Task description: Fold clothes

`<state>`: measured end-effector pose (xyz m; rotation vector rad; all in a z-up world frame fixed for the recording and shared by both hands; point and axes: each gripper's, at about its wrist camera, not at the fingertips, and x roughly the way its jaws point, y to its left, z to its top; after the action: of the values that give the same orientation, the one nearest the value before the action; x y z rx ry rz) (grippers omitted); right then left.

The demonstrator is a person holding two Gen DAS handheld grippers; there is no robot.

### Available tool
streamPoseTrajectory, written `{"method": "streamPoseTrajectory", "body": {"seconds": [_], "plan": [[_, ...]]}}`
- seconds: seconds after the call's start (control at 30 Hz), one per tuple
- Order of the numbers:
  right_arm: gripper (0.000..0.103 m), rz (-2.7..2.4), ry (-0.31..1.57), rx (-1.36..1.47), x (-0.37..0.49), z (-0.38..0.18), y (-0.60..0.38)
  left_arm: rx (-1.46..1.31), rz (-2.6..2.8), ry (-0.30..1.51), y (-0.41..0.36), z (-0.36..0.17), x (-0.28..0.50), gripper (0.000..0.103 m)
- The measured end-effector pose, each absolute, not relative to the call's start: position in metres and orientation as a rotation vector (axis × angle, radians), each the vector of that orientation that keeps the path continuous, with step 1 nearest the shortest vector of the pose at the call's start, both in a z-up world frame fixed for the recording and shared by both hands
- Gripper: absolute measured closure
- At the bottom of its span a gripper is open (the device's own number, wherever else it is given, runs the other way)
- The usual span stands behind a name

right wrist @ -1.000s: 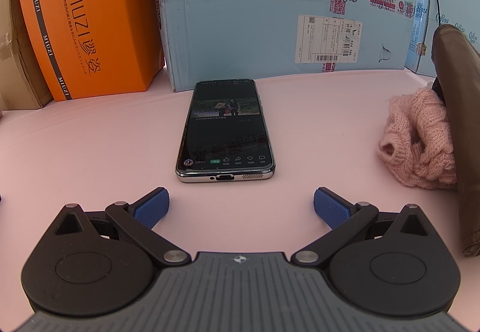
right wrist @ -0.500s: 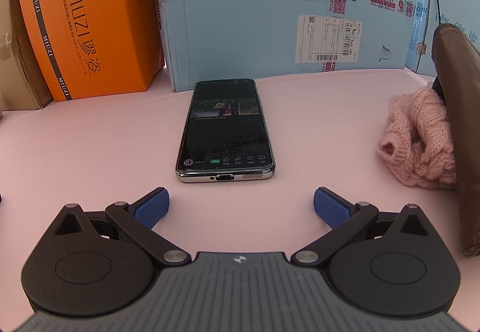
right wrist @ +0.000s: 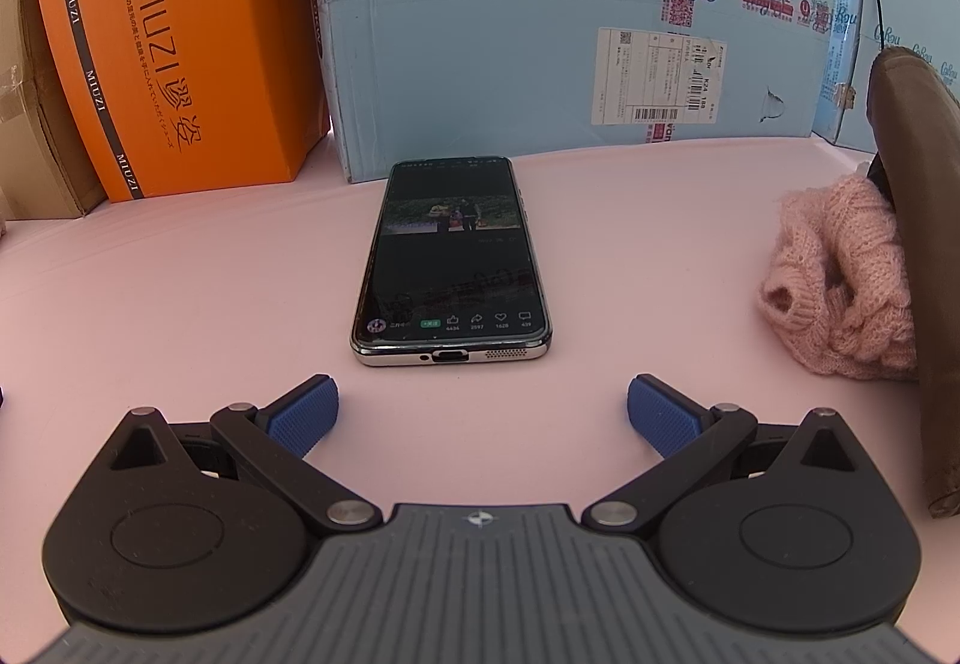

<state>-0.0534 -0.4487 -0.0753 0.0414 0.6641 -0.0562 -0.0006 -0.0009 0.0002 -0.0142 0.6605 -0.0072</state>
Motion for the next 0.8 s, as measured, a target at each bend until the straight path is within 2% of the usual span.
{"method": "streamPoseTrajectory", "body": {"seconds": [0.8], "plan": [[0.000,-0.046,0.649,0.047,-0.0579,-0.0742,-0.4480,-0.092,-0.027,0.632,0.0076,0.0045,-0.0035,0.000]]}}
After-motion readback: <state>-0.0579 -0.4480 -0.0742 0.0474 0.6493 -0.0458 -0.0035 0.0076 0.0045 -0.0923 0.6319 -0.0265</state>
